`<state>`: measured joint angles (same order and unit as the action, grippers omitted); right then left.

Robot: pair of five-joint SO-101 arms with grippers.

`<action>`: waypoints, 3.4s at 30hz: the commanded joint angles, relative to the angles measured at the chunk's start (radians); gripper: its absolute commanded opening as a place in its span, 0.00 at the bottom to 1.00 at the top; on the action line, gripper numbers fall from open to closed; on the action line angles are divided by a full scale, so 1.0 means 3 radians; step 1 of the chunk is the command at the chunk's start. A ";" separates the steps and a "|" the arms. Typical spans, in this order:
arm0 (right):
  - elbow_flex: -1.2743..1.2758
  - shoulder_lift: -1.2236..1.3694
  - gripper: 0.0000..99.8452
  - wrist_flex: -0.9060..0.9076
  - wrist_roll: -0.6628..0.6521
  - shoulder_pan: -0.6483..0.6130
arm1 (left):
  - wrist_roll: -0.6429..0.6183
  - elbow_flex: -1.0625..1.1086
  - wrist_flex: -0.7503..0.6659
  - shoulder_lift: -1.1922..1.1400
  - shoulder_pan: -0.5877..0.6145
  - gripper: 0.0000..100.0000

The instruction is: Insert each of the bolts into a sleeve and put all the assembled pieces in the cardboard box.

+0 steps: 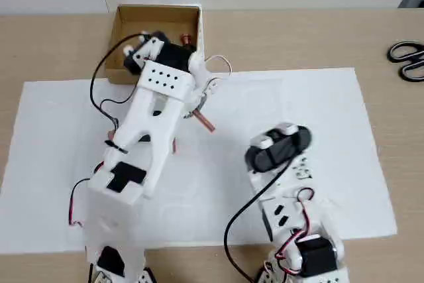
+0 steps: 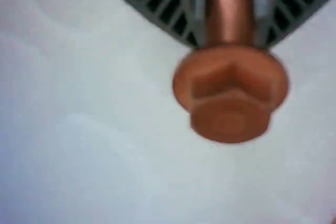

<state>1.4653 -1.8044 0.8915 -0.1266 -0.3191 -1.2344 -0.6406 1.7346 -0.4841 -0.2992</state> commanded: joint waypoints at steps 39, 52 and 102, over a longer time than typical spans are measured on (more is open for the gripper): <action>0.0199 -0.0028 0.00 -0.1041 0.0031 -0.0555 | 0.2005 0.3680 -0.2082 0.4352 -0.0593 0.01; 0.0184 -0.0028 0.00 -0.1164 0.0026 -0.0545 | 0.2731 0.5296 -0.3923 0.5999 -0.0143 0.01; -0.0153 -0.0038 0.00 -0.1675 -0.1135 -0.0816 | 0.2746 0.5281 -0.3984 0.6342 -0.0276 0.01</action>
<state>1.4300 -1.8044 0.4219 -0.3936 -0.5616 -0.4181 0.9475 0.5685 1.4016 -0.3851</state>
